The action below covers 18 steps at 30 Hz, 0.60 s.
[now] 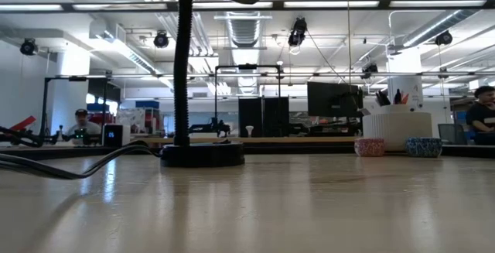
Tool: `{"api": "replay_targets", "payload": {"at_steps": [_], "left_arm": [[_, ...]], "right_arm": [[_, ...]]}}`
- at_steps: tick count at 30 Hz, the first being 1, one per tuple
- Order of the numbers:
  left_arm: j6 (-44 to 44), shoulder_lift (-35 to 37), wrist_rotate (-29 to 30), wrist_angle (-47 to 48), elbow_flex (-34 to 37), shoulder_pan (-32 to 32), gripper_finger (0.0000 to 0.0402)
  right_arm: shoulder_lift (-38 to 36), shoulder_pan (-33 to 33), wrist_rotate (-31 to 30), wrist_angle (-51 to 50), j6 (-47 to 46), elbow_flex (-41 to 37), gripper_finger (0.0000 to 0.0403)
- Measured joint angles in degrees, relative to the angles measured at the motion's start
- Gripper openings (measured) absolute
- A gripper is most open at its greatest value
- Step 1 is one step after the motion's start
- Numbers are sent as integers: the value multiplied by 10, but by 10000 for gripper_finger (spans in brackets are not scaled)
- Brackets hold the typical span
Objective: Screw lightbulb
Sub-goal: Insert the lightbulb into the lamp
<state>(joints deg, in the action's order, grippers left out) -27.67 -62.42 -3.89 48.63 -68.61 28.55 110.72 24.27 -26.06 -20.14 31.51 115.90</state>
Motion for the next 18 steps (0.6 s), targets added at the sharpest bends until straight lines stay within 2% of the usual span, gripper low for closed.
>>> {"api": "replay_targets", "payload": {"at_steps": [4,11,18], "left_arm": [[-1,-34,2,-5,8,1,93],[15,-86,3,-20,2,4,93],[22,-102,3,-45,-4,6,93]], "right_arm": [[0,7,4,-4,-5,-1,333],[5,4,97,-34,-57,-11,330],[5,4,106,-45,-70,-35,321]]}}
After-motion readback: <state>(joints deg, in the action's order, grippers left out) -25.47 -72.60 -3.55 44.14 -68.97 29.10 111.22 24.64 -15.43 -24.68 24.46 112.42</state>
